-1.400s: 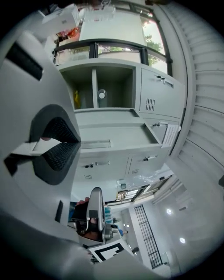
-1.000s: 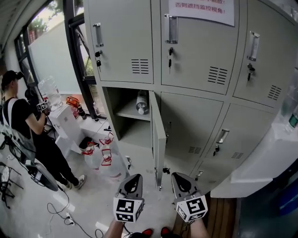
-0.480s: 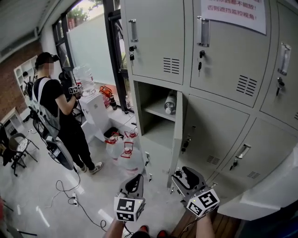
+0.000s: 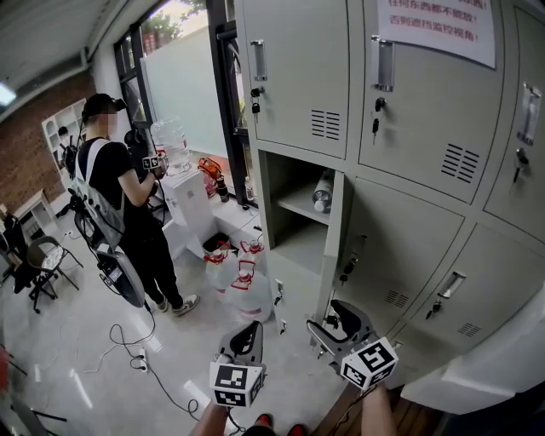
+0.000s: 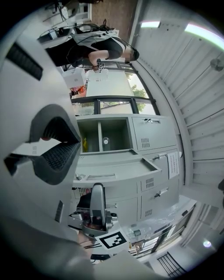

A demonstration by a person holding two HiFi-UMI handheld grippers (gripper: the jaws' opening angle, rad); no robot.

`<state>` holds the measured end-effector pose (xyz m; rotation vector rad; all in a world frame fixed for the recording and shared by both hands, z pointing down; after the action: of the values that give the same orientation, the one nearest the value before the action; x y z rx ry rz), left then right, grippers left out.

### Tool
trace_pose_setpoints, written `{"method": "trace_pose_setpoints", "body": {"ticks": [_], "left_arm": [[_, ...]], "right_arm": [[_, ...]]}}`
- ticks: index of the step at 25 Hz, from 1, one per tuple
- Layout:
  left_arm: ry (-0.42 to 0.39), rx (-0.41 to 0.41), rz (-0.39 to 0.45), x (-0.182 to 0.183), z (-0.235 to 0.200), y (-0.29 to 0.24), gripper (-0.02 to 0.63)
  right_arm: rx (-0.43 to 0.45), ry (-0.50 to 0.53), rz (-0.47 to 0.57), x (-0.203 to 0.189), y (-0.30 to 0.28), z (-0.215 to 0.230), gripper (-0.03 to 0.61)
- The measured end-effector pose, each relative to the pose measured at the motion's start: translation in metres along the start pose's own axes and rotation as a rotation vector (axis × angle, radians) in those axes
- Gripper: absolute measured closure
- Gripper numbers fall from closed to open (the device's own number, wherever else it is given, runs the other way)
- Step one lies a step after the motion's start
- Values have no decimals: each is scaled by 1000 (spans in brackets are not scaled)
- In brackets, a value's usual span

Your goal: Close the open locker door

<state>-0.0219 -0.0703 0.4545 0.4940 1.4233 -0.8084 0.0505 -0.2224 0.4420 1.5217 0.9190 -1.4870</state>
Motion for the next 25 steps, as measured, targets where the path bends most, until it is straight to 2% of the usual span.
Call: {"method": "trace_pose_setpoints", "body": {"ticks": [3, 5, 7, 25], "left_arm": [[0, 2, -1, -1, -1, 0, 592], [0, 5, 1, 0, -2, 0, 592], [-1, 9, 5, 1, -4, 0, 592], [-3, 73, 25, 8, -48, -18, 592]], "right_arm": [[-7, 6, -7, 1, -1, 0, 325], [-13, 14, -8, 0, -2, 0, 396], [-20, 19, -11, 0, -3, 1, 430], [-27, 50, -48, -2, -65, -11, 451]]}}
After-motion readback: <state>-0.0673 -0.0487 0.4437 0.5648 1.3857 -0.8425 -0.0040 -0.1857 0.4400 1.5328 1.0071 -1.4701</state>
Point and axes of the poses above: the fingertips, and each gripper's own axes: y backward along the fingers, z to its right, x out of its top, the point moved 3 cm from there along y, backward along the fingers, and after that the axes turned 13 degrees about x, right-handed, at the moved point
